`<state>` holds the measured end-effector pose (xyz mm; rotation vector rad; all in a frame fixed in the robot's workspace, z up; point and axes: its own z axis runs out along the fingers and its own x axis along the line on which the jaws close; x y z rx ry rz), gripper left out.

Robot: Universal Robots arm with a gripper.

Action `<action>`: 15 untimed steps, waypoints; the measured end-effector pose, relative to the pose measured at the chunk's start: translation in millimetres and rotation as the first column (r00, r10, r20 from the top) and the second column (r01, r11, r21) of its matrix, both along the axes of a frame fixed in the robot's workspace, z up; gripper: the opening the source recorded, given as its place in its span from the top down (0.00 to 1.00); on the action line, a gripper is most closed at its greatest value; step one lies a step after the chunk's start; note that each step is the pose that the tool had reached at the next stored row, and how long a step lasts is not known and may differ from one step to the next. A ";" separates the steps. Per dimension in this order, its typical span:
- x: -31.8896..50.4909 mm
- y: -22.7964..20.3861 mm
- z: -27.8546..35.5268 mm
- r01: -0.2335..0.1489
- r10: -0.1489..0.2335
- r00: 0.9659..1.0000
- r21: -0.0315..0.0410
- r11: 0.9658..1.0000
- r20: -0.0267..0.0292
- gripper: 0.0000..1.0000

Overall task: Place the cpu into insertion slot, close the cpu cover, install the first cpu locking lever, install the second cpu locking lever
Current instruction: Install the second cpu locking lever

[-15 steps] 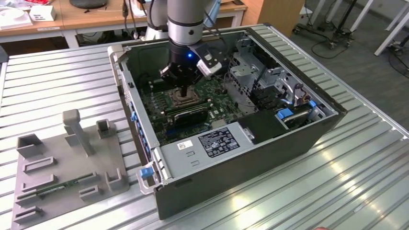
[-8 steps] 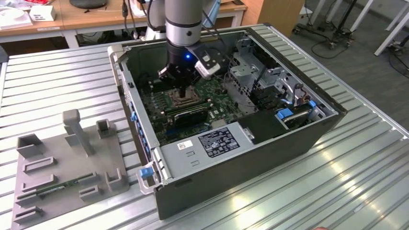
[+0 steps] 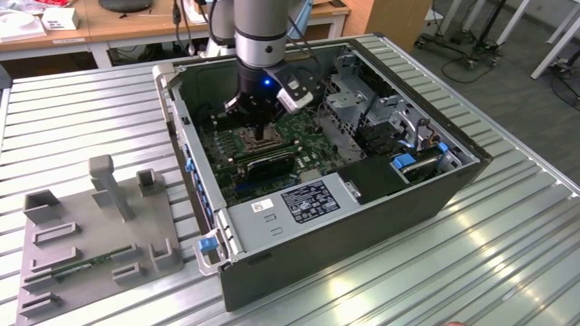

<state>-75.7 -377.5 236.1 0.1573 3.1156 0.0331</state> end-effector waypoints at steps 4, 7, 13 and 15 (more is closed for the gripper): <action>-2.4 -0.2 -1.0 0.000 0.000 1.000 0.000 1.000 0.001 0.89; -5.0 -0.3 -2.5 0.000 0.000 1.000 0.000 1.000 0.001 0.89; -10.0 -0.7 -6.9 0.000 0.000 1.000 0.000 1.000 0.002 0.89; -11.2 -1.1 -9.5 0.000 0.000 1.000 0.000 1.000 0.002 0.89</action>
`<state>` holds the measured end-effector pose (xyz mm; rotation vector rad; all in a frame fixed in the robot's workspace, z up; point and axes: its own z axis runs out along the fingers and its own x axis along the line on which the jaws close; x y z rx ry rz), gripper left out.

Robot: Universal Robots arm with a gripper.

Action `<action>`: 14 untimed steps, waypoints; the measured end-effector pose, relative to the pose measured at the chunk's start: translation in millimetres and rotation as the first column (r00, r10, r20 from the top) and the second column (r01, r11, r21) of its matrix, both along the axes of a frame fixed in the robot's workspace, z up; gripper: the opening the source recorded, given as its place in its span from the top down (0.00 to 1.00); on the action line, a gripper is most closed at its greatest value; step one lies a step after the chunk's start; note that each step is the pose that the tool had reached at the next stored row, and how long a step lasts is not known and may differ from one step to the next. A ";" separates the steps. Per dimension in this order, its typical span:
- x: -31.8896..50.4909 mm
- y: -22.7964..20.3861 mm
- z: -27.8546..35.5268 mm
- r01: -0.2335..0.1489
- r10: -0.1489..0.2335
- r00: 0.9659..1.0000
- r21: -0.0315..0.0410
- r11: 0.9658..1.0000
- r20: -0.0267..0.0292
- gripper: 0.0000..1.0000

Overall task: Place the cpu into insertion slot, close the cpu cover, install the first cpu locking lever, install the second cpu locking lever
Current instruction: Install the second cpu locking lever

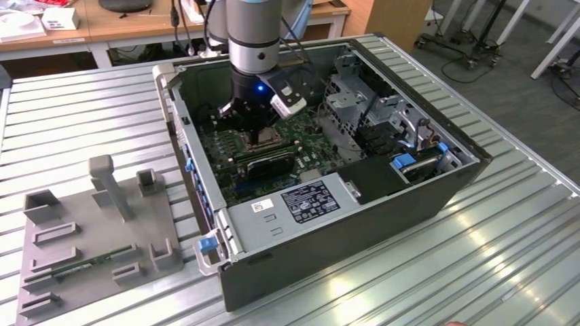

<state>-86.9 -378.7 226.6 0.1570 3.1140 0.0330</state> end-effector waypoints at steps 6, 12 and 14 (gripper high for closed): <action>-0.9 -1.4 -10.5 -0.001 0.001 1.000 0.000 1.000 0.000 0.89; -0.9 -1.7 -14.8 -0.002 0.002 1.000 0.000 1.000 0.000 0.89; -0.9 -1.7 -15.8 -0.002 0.002 1.000 0.000 1.000 0.000 0.89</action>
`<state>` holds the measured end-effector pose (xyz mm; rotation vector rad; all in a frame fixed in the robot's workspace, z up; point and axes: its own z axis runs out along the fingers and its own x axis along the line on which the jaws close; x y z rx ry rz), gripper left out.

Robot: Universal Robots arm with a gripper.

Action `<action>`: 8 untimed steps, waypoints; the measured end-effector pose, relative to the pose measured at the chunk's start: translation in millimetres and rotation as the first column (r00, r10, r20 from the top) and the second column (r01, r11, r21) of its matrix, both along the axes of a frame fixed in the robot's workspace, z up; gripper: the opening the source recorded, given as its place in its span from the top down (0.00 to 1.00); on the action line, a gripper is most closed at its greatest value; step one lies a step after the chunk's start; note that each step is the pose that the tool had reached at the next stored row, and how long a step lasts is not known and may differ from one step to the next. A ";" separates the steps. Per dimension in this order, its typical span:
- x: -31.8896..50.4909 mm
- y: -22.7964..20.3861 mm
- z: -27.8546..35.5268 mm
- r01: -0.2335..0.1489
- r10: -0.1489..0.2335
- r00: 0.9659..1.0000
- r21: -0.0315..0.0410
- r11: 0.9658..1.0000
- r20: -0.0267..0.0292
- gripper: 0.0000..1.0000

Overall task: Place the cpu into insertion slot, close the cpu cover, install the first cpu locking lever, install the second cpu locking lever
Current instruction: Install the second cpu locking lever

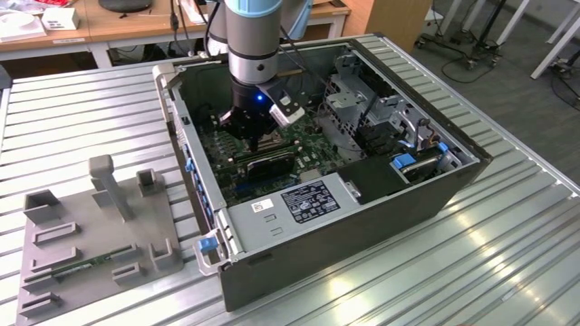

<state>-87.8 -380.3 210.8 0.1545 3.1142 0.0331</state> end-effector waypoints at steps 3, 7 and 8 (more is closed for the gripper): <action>0.0 0.0 -0.7 0.000 0.000 1.000 0.000 1.000 0.000 0.89; 0.0 0.0 -1.8 0.000 0.000 1.000 0.000 1.000 0.000 0.89; 0.0 0.0 -2.0 0.000 0.000 1.000 0.000 1.000 0.000 0.89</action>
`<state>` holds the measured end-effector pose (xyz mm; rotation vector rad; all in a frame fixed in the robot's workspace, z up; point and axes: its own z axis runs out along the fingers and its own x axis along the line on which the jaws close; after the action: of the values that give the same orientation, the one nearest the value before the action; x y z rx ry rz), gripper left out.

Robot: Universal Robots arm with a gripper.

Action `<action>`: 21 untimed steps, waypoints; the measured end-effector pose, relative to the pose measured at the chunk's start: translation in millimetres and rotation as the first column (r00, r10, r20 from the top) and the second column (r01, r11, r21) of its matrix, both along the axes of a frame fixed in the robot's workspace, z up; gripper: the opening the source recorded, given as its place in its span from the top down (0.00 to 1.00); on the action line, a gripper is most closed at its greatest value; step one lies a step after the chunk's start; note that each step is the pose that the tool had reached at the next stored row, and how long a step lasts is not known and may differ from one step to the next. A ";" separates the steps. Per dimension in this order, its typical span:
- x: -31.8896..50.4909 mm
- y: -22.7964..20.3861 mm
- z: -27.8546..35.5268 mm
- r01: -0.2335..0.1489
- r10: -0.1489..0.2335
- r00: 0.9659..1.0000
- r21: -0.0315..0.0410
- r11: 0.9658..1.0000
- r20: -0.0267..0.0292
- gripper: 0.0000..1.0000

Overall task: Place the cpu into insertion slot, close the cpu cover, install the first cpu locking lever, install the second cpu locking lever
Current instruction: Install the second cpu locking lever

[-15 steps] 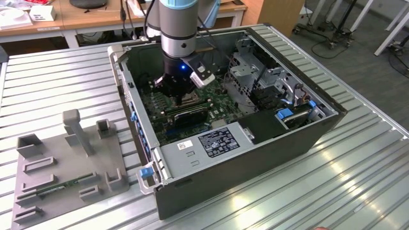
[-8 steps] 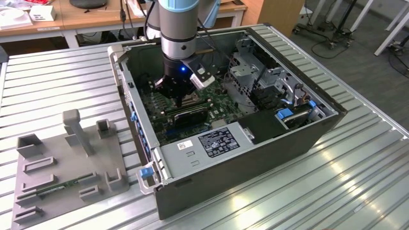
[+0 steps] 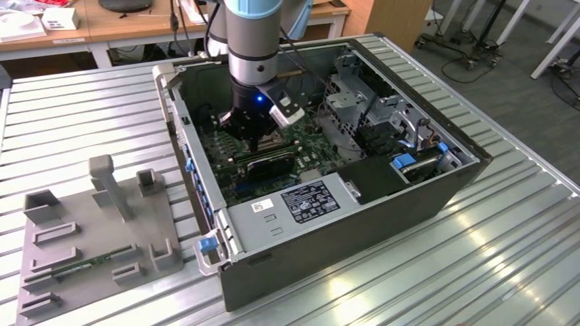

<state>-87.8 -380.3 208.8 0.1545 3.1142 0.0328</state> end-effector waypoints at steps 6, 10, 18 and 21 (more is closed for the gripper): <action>0.0 0.0 -1.0 0.000 0.000 1.000 0.000 1.000 0.000 0.89; 0.0 0.3 -1.2 0.000 0.000 1.000 0.000 1.000 0.000 0.89; -3.3 2.9 -1.2 0.000 0.000 1.000 0.001 1.000 0.011 0.89; -5.4 3.2 -1.1 0.000 0.000 1.000 0.000 1.000 0.019 0.89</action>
<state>-93.2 -377.2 207.8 0.1532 3.0952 0.0344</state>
